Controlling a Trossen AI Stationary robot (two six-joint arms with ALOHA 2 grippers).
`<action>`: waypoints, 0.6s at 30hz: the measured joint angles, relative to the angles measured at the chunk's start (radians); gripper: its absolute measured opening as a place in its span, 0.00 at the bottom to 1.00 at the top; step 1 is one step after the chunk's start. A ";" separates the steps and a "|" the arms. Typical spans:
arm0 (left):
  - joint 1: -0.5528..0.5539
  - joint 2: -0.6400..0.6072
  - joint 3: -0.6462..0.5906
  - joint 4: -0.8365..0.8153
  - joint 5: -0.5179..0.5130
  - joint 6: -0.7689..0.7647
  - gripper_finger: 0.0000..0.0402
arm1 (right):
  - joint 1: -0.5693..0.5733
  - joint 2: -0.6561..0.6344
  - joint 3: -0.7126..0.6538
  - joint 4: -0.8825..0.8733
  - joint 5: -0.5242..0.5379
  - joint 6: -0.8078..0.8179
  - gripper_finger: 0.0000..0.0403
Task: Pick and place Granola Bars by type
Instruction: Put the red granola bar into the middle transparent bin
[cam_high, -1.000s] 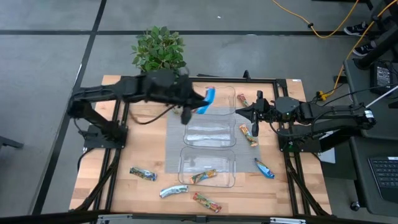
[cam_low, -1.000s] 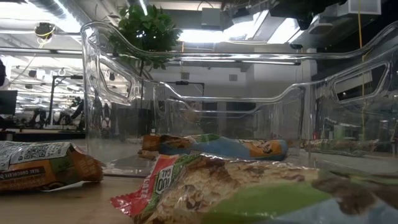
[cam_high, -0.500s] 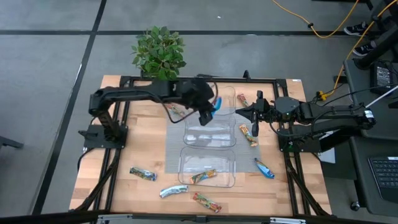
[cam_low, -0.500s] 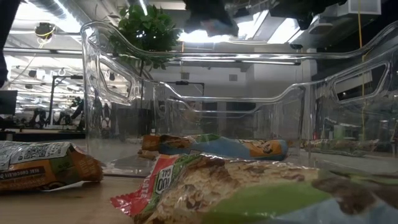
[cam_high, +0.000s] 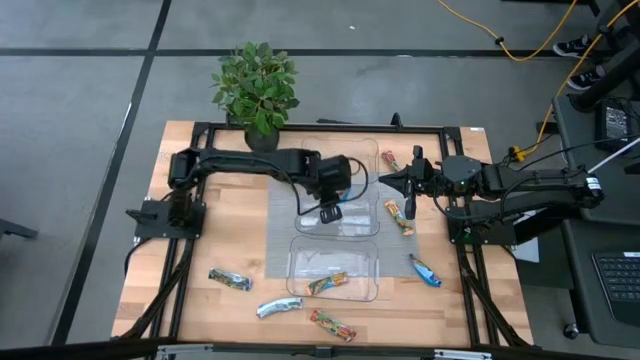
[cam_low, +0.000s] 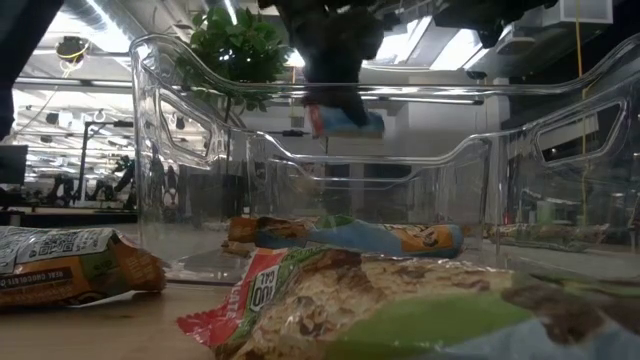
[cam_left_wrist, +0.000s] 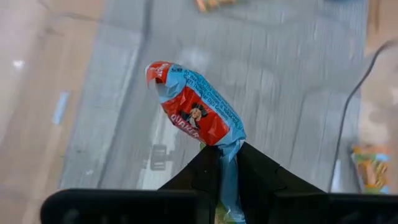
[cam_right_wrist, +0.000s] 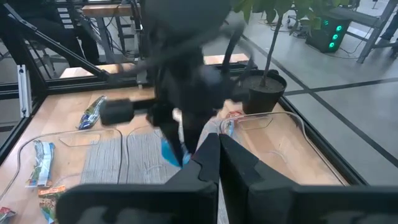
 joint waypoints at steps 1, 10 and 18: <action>-0.003 0.011 0.000 -0.002 0.001 0.012 0.10 | 0.000 0.000 0.000 0.000 0.000 0.000 0.02; -0.009 0.134 0.000 0.000 0.024 0.094 0.10 | 0.000 0.000 0.000 -0.008 0.000 0.004 0.02; -0.009 0.213 -0.001 0.012 0.061 0.105 0.10 | 0.000 0.000 0.000 -0.010 0.000 0.000 0.02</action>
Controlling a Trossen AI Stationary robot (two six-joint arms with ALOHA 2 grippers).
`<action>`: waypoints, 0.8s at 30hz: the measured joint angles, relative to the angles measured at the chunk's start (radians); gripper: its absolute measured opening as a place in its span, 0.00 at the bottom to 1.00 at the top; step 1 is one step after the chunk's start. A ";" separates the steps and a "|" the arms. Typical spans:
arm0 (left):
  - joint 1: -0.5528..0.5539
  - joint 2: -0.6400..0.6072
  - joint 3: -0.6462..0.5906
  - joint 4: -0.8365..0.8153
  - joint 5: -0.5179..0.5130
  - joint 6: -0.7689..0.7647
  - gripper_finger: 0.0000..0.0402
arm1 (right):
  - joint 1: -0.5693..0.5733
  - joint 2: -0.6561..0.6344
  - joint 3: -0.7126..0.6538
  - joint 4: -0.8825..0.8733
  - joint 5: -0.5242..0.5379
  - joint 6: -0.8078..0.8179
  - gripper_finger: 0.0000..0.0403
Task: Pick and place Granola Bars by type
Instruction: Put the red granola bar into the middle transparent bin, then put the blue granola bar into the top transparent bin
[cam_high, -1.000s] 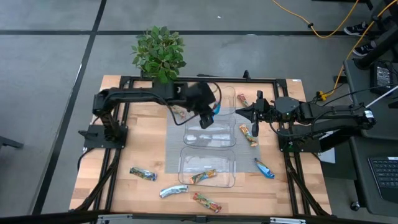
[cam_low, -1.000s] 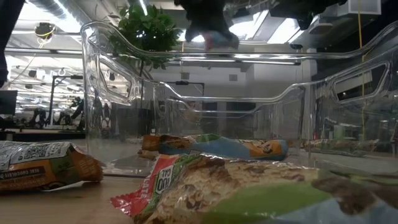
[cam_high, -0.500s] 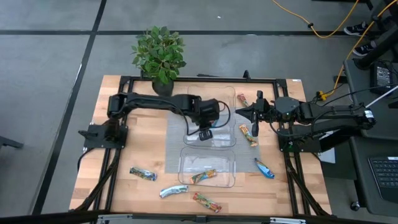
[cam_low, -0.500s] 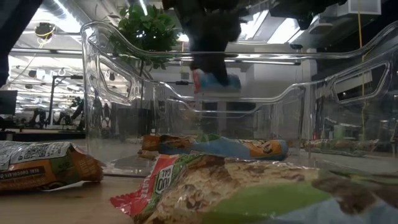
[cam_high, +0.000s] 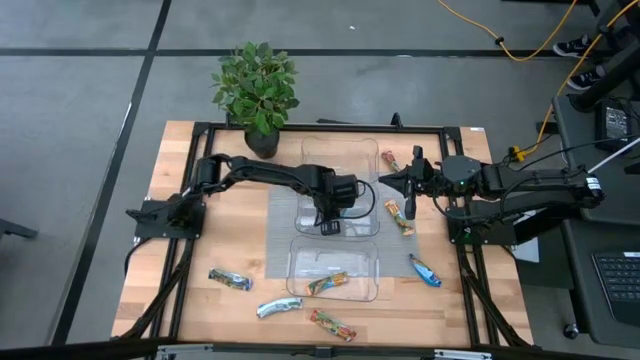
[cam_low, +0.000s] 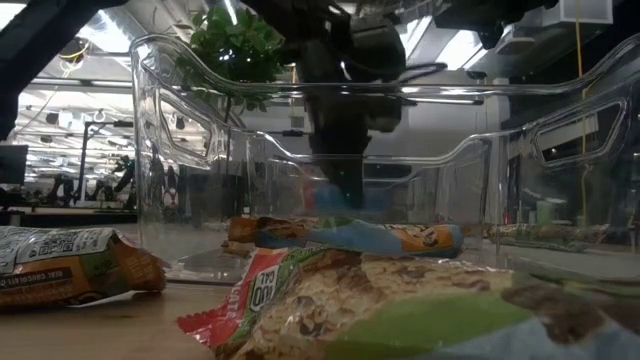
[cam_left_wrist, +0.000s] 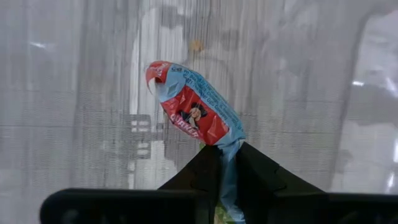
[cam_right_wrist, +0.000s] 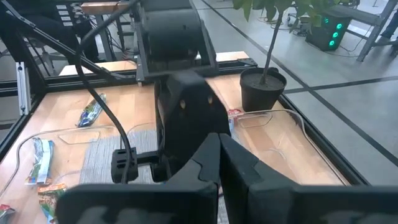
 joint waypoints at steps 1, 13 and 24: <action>0.000 0.005 0.000 0.000 0.000 0.004 0.10 | 0.000 0.000 0.000 0.000 0.000 0.000 0.02; 0.002 0.007 0.000 0.027 -0.008 0.006 0.24 | 0.000 0.000 0.000 -0.005 0.000 0.000 0.02; 0.002 -0.081 0.000 0.002 -0.021 0.005 0.41 | 0.000 0.000 0.000 -0.006 0.000 0.000 0.02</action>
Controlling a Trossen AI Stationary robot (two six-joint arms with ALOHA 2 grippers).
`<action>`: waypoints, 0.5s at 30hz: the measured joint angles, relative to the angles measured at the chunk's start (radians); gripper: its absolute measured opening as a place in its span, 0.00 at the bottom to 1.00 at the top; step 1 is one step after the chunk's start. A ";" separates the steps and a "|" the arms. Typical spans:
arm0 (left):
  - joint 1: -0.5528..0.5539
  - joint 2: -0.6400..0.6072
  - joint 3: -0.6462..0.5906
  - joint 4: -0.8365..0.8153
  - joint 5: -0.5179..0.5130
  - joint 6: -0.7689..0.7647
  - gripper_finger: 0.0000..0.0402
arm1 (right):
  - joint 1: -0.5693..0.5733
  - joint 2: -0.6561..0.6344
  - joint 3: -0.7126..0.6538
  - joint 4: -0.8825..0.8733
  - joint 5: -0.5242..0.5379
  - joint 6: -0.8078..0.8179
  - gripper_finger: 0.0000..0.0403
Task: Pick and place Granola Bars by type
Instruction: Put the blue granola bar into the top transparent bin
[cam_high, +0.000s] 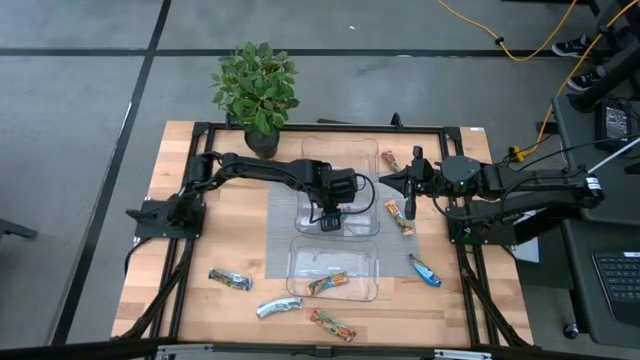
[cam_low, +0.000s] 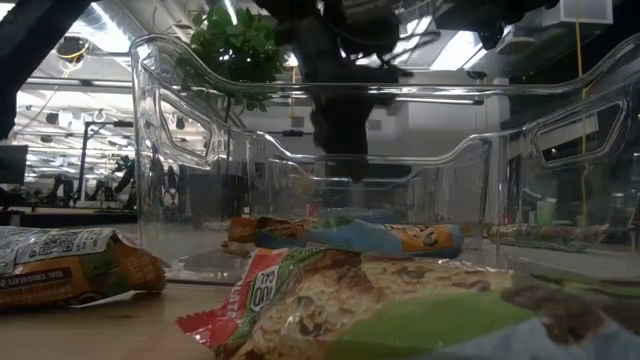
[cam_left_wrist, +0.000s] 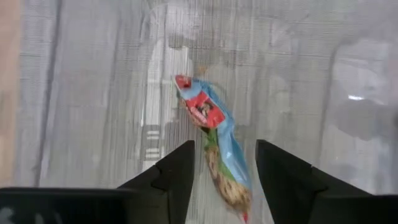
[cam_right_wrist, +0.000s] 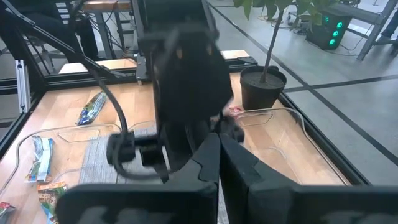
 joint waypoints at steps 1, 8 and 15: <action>0.000 -0.016 0.000 -0.002 -0.005 0.000 0.41 | 0.000 0.000 0.000 0.000 0.000 0.000 0.02; 0.000 -0.125 0.000 -0.029 -0.034 -0.002 0.40 | 0.000 0.000 0.000 0.000 0.000 0.000 0.02; -0.013 -0.249 0.000 -0.109 -0.033 -0.010 0.41 | 0.000 0.000 0.000 0.000 0.000 0.000 0.02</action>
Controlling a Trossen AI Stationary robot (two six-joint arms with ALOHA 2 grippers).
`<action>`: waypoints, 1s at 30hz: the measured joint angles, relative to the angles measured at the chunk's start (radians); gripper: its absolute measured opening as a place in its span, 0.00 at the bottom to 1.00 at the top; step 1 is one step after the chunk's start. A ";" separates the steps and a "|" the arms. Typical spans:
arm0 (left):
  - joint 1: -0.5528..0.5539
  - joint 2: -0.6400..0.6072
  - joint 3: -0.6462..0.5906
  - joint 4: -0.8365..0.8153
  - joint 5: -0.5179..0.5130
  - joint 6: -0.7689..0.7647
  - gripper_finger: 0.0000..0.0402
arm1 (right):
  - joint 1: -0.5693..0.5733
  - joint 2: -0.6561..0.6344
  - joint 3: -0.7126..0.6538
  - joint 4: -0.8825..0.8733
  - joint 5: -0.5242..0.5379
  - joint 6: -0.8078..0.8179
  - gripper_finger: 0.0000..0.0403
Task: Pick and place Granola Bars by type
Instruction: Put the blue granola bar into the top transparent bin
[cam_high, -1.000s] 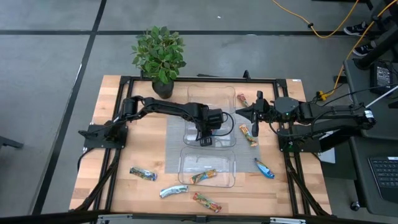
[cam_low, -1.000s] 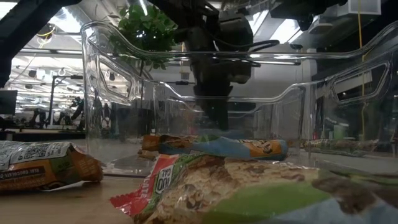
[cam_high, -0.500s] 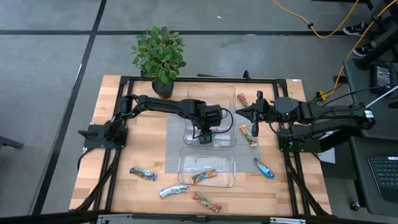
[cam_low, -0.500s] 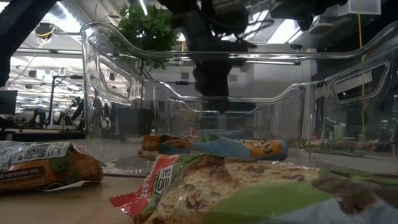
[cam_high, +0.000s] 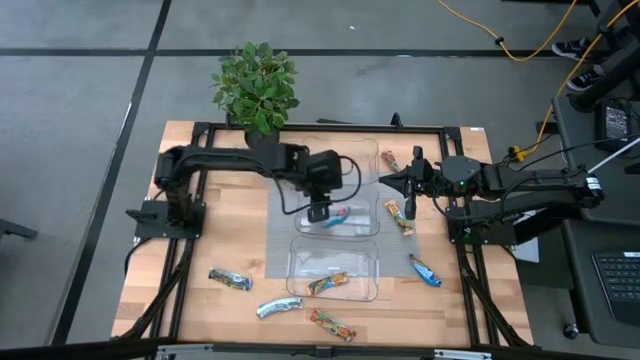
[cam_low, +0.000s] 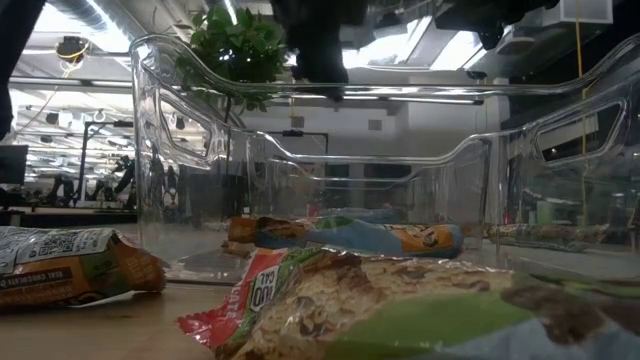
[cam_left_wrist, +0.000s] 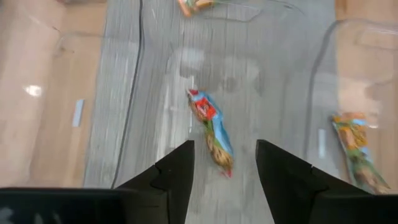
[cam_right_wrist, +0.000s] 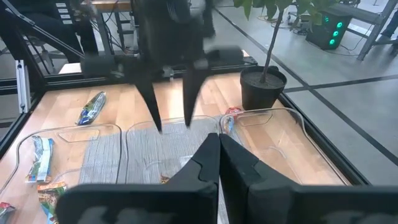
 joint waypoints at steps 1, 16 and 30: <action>-0.005 -0.018 0.000 -0.013 0.000 0.000 0.41 | 0.000 0.000 0.000 0.000 0.000 0.000 0.02; -0.182 -0.262 0.000 -0.342 0.012 0.012 0.37 | 0.000 0.000 0.000 0.001 0.000 0.000 0.02; -0.454 -0.297 -0.125 -0.481 0.004 -0.184 0.36 | 0.000 0.000 0.000 0.001 0.000 0.000 0.02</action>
